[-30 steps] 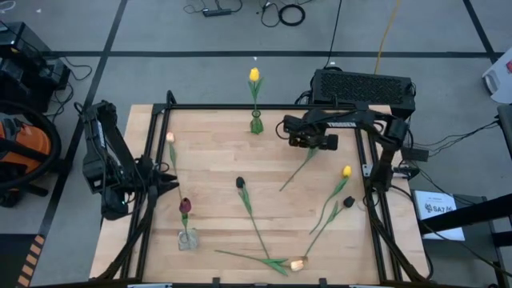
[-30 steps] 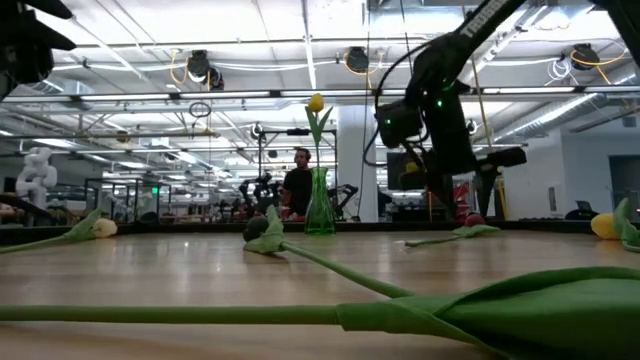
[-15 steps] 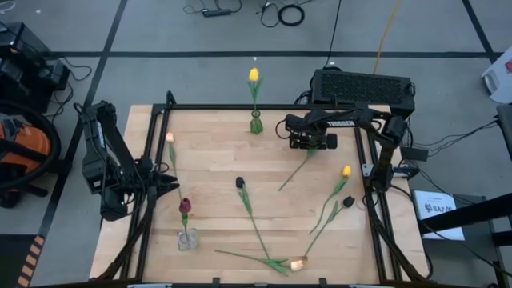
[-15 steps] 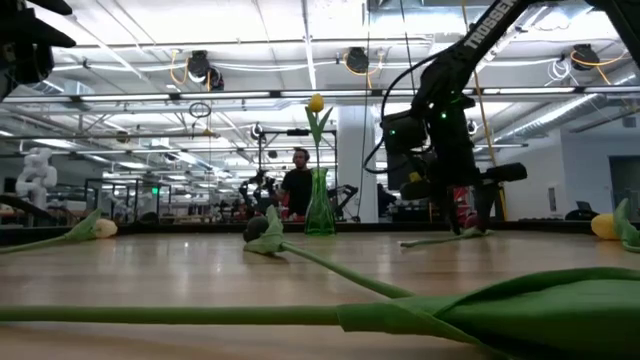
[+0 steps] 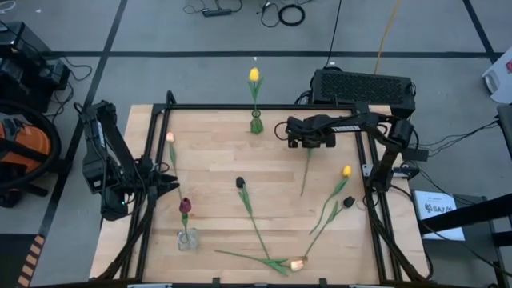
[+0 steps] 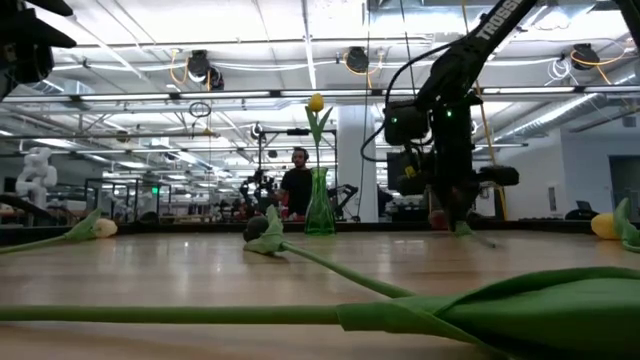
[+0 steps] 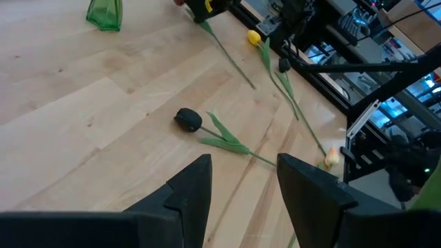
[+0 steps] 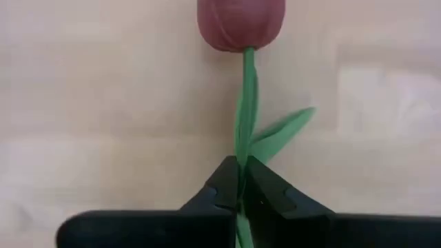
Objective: Sort flowers into vase by color
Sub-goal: Put the dark red flower into the transparent vase
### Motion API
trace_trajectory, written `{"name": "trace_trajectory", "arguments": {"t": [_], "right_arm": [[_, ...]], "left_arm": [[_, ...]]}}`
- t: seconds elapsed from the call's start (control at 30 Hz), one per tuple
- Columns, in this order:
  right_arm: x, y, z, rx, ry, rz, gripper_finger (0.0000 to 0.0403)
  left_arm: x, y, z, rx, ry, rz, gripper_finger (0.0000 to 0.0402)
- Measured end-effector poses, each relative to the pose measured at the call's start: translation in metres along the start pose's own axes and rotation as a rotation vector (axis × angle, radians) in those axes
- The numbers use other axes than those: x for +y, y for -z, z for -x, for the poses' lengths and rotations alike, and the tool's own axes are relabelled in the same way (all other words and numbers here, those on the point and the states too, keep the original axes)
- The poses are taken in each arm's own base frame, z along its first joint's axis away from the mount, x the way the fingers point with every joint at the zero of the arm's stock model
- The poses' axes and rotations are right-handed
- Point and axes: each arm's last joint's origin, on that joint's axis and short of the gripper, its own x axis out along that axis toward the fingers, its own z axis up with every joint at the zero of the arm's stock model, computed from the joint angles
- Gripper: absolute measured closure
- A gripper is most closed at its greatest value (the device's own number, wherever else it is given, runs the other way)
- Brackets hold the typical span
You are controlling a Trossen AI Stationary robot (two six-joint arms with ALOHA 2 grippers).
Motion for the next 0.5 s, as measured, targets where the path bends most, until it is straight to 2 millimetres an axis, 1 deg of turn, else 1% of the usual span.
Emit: {"name": "trace_trajectory", "arguments": {"t": [0.13, 0.23, 0.37, 0.5], "right_arm": [[-0.005, -0.004, 0.02, -0.035, -0.048, 0.014, 0.0389], [-0.009, -0.005, 0.041, -0.084, -0.109, 0.044, 0.0393], [-0.019, -0.006, 0.082, -0.228, -0.213, 0.085, 0.0399], [-0.034, -0.005, 0.131, -0.407, -0.38, 0.169, 0.0399]], "left_arm": [[0.0, 0.0, 0.0, 0.0, 0.0, 0.0, 0.023], [0.001, 0.0, 0.0, 0.0, -0.003, -0.007, 0.023], [0.007, -0.002, 0.0, -0.008, -0.042, -0.073, 0.023], [0.013, -0.004, 0.001, -0.041, -0.079, -0.149, 0.023]]}}
